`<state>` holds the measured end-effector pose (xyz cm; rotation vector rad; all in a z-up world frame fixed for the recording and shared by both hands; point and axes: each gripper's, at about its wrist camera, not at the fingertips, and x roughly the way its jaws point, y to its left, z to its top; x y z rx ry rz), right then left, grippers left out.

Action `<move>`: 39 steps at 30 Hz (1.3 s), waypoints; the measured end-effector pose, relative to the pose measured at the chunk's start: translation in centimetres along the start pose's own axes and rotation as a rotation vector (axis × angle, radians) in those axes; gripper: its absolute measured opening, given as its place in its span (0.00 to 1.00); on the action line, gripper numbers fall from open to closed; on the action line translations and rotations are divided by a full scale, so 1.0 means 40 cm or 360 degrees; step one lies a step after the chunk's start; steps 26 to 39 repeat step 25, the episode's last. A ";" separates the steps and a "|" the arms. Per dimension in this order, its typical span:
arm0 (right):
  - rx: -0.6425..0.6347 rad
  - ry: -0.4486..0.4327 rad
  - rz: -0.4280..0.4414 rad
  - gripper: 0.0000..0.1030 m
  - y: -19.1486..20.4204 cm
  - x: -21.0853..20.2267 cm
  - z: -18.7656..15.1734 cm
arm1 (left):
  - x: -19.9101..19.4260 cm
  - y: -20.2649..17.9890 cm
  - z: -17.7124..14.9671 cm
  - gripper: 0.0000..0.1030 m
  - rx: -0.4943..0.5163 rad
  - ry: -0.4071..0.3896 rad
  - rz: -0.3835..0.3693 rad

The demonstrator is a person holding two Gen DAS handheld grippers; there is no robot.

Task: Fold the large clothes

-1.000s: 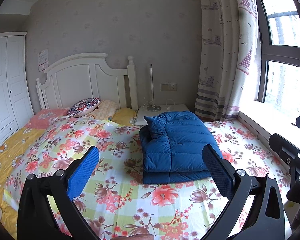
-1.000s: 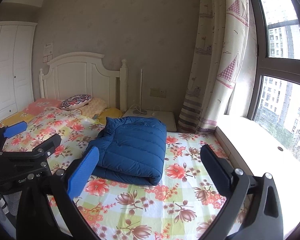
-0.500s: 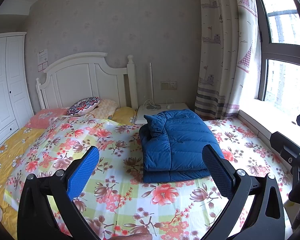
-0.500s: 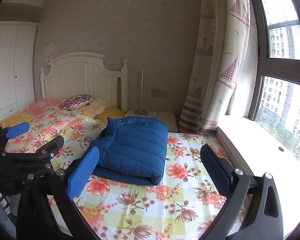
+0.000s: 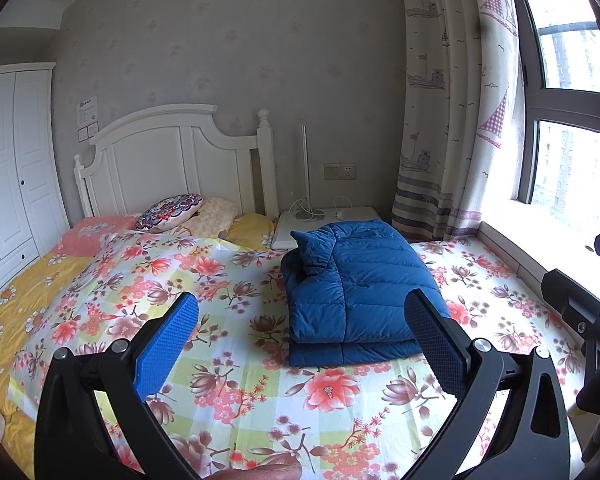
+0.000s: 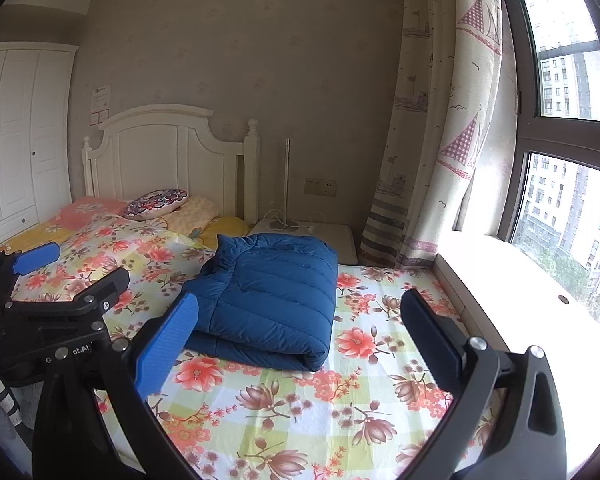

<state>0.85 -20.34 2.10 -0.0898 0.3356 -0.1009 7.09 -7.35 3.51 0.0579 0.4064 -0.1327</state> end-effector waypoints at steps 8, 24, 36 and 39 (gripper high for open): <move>-0.0005 0.0020 0.0018 0.98 0.005 0.013 -0.007 | 0.008 0.006 -0.001 0.96 -0.0001 0.0010 0.0009; 0.0102 0.0235 -0.0082 0.97 -0.155 0.261 -0.068 | 0.375 0.105 -0.088 0.96 -0.0050 0.0608 -0.0168; 0.0103 0.0254 -0.0159 0.97 -0.219 0.286 -0.060 | 0.418 0.164 -0.086 0.96 -0.0066 0.0661 -0.0140; 0.0103 0.0254 -0.0159 0.97 -0.219 0.286 -0.060 | 0.418 0.164 -0.086 0.96 -0.0066 0.0661 -0.0140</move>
